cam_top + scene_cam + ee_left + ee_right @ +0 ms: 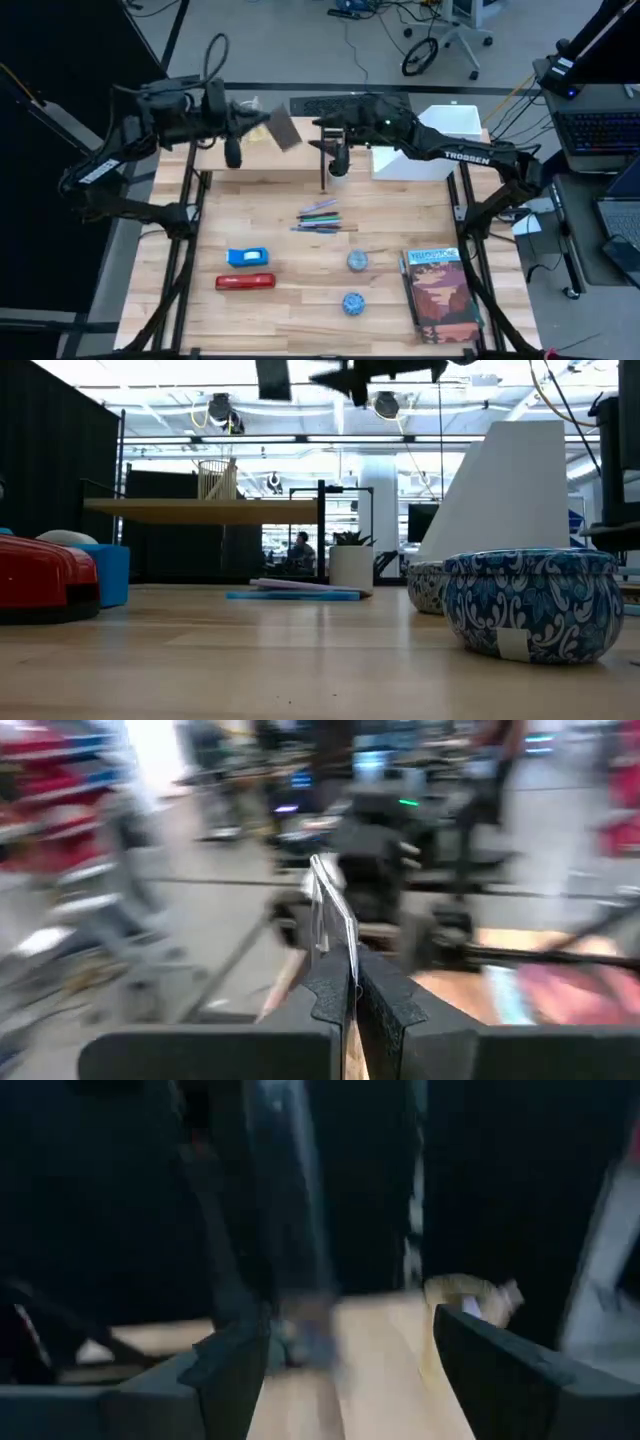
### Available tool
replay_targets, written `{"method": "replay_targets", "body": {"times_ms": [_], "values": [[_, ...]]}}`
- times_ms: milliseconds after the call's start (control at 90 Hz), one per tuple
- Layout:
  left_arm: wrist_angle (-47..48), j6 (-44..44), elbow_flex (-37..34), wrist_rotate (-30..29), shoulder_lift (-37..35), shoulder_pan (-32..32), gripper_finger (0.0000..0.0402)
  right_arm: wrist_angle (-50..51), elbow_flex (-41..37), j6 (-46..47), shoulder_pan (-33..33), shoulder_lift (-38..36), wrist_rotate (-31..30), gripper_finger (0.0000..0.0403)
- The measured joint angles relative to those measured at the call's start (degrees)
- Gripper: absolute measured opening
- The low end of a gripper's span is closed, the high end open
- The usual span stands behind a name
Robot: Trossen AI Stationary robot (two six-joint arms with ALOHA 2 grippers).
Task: Stock shelves
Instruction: Remove the pack of black pens from the gold pen holder
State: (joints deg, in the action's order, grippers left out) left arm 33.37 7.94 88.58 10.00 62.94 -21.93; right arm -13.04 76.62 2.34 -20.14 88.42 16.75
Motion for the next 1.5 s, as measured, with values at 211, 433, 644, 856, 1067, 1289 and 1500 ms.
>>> {"method": "replay_targets", "body": {"times_ms": [211,433,644,856,1067,1289,1500], "values": [[0.3,0.4,0.0,4.7,1.2,0.0,0.0,-3.6,0.0,0.4,4.5,0.6,1.6,0.0263],[0.3,1.4,0.0,13.4,3.1,0.0,0.0,-3.2,-0.1,-1.1,7.7,3.4,-6.5,0.0263],[2.0,1.4,0.0,15.4,3.0,-0.1,0.0,-3.6,-0.1,1.0,8.4,3.2,-7.5,0.0263],[-0.1,1.4,0.0,15.5,3.4,0.0,0.0,-9.0,-0.1,3.9,10.2,6.3,-1.7,0.0244],[-0.1,1.4,0.0,15.5,3.5,0.0,0.0,-7.8,-0.1,2.1,10.6,6.3,-1.6,0.0149],[0.2,1.4,0.0,15.5,3.6,0.0,0.0,-7.3,-0.1,0.1,9.7,6.3,-1.8,0.0014],[3.3,1.4,0.0,13.7,4.2,0.1,0.0007,-2.0,0.0,-0.1,8.8,6.0,-1.7,0.0014]]}}
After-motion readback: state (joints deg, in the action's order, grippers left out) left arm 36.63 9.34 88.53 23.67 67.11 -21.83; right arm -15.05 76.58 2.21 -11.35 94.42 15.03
